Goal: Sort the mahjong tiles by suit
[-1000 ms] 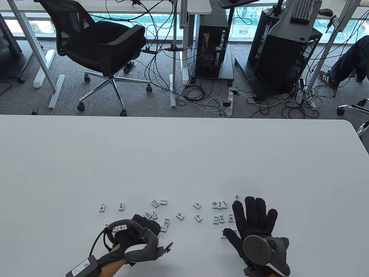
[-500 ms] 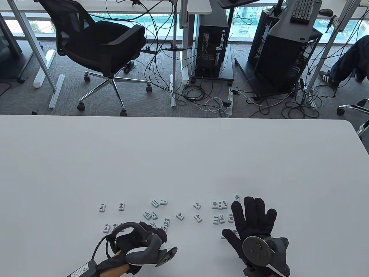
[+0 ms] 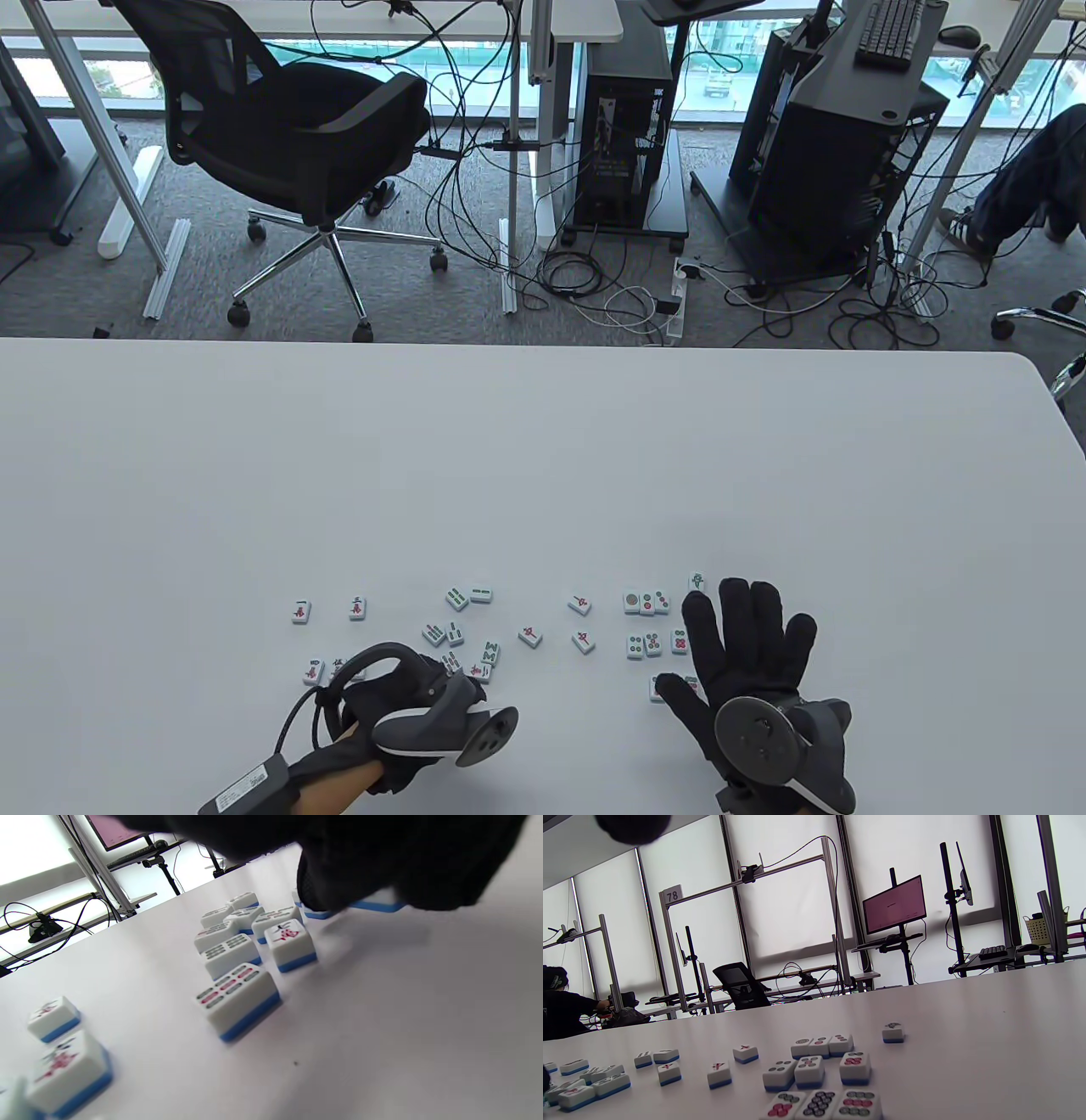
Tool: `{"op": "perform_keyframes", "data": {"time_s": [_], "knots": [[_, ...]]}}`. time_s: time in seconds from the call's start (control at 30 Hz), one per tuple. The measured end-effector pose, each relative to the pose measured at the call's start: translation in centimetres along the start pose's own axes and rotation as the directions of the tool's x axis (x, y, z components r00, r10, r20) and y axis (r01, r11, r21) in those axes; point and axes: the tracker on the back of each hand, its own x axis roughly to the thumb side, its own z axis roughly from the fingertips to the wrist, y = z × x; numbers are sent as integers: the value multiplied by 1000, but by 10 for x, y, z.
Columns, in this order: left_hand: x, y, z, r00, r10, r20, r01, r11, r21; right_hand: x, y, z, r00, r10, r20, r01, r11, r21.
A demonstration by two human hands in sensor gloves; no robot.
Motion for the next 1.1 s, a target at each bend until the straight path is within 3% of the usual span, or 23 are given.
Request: {"op": "perform_keyframes", "data": {"time_s": [0.2, 0.4, 0.6, 0.7, 0.97, 1.1], "knots": [[-53, 18, 40, 985, 6, -171, 5, 998, 68, -1, 2, 0, 1000, 13, -6, -13, 1000, 7], [-75, -10, 73, 967, 2, -254, -12, 999, -38, -2, 2, 0, 1000, 21, -13, -21, 1000, 8], [-68, -43, 76, 967, -37, -250, 4, 991, -133, -2, 3, -1, 999, 32, -19, -31, 999, 19], [-66, -54, 72, 968, -8, -252, -25, 991, -128, -2, 3, -1, 999, 30, -22, -29, 999, 21], [-65, -63, 72, 963, 2, -269, -39, 991, -129, -3, 3, -1, 999, 30, -24, -30, 999, 25], [-68, -56, 75, 959, -13, -284, -21, 993, -116, -3, 3, -1, 999, 30, -23, -30, 999, 26]]}}
